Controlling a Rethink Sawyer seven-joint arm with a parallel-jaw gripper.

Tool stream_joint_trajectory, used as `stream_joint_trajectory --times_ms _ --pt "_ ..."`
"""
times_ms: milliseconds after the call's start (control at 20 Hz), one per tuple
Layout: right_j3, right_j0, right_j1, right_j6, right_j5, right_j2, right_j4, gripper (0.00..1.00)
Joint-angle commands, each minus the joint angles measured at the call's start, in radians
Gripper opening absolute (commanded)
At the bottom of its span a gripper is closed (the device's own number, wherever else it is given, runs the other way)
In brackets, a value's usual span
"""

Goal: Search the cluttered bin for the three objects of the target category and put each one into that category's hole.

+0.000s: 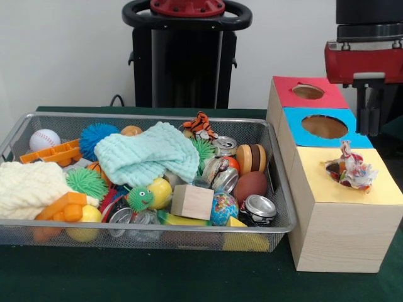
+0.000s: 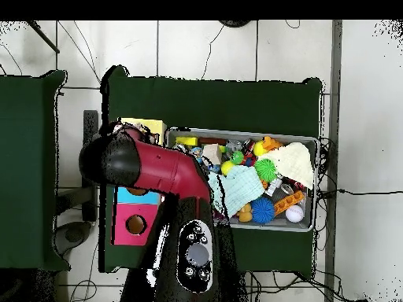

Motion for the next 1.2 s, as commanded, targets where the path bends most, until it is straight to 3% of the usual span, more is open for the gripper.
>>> stream_joint_trajectory --times_ms 50,350,600,1200 --pt "0.032 -0.020 0.087 0.163 -0.093 0.080 -0.014 0.00" --pt "-0.006 -0.039 0.112 0.133 -0.081 0.079 -0.023 0.00" --pt "0.010 -0.043 0.123 0.139 -0.126 0.086 -0.025 0.00" --pt "-0.039 0.012 0.214 0.186 -0.168 0.027 -0.008 0.00"
